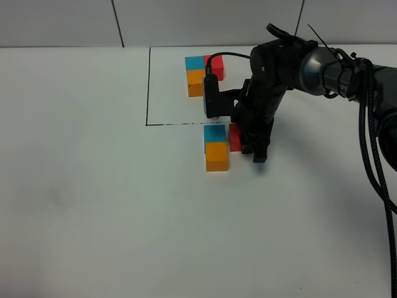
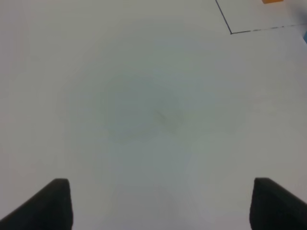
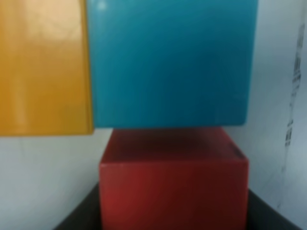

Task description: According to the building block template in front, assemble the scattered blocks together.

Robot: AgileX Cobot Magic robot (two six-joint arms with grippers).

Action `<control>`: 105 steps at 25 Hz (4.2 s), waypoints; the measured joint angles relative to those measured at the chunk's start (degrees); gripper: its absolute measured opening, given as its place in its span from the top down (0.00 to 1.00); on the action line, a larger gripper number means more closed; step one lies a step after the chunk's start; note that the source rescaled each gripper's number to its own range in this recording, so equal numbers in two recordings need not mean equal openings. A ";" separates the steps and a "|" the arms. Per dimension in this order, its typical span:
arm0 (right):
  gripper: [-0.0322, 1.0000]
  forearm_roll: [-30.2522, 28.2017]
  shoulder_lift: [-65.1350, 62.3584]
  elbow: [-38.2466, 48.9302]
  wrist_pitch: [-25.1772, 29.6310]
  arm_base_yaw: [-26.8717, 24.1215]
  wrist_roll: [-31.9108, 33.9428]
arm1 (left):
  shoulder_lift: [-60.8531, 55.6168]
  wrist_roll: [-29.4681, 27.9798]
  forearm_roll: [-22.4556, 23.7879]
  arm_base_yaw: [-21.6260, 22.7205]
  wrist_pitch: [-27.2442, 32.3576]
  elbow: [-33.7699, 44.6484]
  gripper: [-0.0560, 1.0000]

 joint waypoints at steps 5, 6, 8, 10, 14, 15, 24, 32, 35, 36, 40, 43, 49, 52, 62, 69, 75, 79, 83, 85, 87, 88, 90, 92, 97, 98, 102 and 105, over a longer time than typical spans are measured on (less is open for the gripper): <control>0.95 0.12 0.04 0.00 -0.05 0.00 0.00 | 0.00 0.00 0.00 0.00 0.00 0.00 0.23; 0.95 0.12 0.04 0.00 -0.05 0.00 0.00 | 0.00 0.00 0.00 0.00 0.00 0.00 0.23; 0.95 0.24 0.04 0.00 -0.05 0.00 -0.11 | 0.00 0.00 0.00 0.00 0.00 0.00 0.23; 0.95 1.03 0.10 0.00 -0.19 0.00 -0.16 | 0.00 0.06 0.00 0.00 0.00 0.00 0.23; 0.95 1.86 0.10 0.00 -0.51 0.24 -0.16 | 0.00 0.00 0.00 0.00 0.00 0.00 0.23; 0.95 1.86 0.10 0.00 -0.56 0.31 -0.16 | 0.00 0.00 0.00 0.00 0.00 0.00 0.23; 0.95 1.86 0.20 0.00 -0.63 0.48 -0.16 | 0.00 0.00 0.00 0.00 0.00 0.00 0.23; 0.95 1.86 0.71 -0.24 -0.51 0.48 1.80 | 0.00 0.00 0.00 0.00 0.00 0.00 0.23; 0.95 1.86 0.77 -0.38 -0.40 0.48 2.51 | 0.00 0.00 0.00 0.00 0.00 0.00 0.23; 0.95 1.86 0.81 -0.38 -0.40 0.48 2.64 | 0.00 0.00 0.00 0.00 0.00 0.00 0.23; 0.95 1.86 0.83 -0.49 -0.33 0.48 2.76 | 0.00 0.00 0.00 0.00 0.00 0.00 0.23; 0.95 1.86 0.83 -0.49 -0.25 0.48 2.84 | 0.00 0.00 0.00 0.00 0.00 0.00 0.23; 0.95 1.86 0.88 -0.49 -0.19 0.48 2.37 | 0.00 0.00 0.00 0.00 0.00 0.00 0.23; 0.95 1.86 0.88 -0.49 -0.19 0.48 2.05 | 0.00 0.00 0.00 0.00 0.00 0.00 0.23; 0.95 1.92 0.88 -0.55 -0.12 0.48 0.65 | 0.00 0.00 0.00 0.00 0.00 0.00 0.23; 0.92 1.97 0.88 -0.55 -0.12 0.48 0.47 | 0.00 0.00 0.00 0.00 0.00 0.00 0.23; 0.64 1.55 0.80 -0.59 -1.24 0.48 0.06 | 0.00 0.00 0.00 0.00 0.00 0.00 0.23; 0.38 1.25 0.38 -0.59 -1.49 0.59 0.20 | 0.00 0.00 0.00 0.00 0.00 0.00 0.23; 0.19 -1.32 -0.55 -0.01 0.35 0.96 1.70 | 0.00 -0.10 0.00 0.00 0.00 0.00 0.23; 0.15 -2.88 -1.17 0.41 1.59 0.96 2.95 | 0.00 -0.10 0.00 0.00 0.00 0.00 0.23; 0.14 -4.05 -2.11 0.48 3.33 0.96 3.93 | 0.00 -0.10 0.00 0.00 0.00 0.00 0.23; 0.14 -4.48 -2.84 0.48 3.95 0.96 4.21 | 0.00 -0.05 0.00 0.00 0.00 0.00 0.23; 0.14 -4.73 -4.21 0.48 4.94 0.96 4.82 | 0.00 -0.05 0.00 0.00 0.00 0.00 0.23; 0.14 -4.80 -5.29 0.48 5.48 0.90 5.93 | 0.00 -0.05 0.00 0.00 0.00 0.00 0.23; 0.14 -4.81 -6.82 0.48 5.33 -0.63 11.39 | 0.00 -0.05 0.00 0.00 0.00 0.00 0.23; 0.14 -4.81 -7.05 0.48 4.80 -1.21 12.74 | 0.00 -0.05 0.00 0.00 0.00 0.00 0.23; 0.14 -3.19 -7.58 0.48 3.37 -5.88 21.11 | 0.00 -0.05 0.00 0.00 0.00 0.00 0.23; 0.14 1.32 -7.58 0.48 4.23 -12.42 27.29 | 0.00 -0.05 0.00 0.00 0.00 0.00 0.23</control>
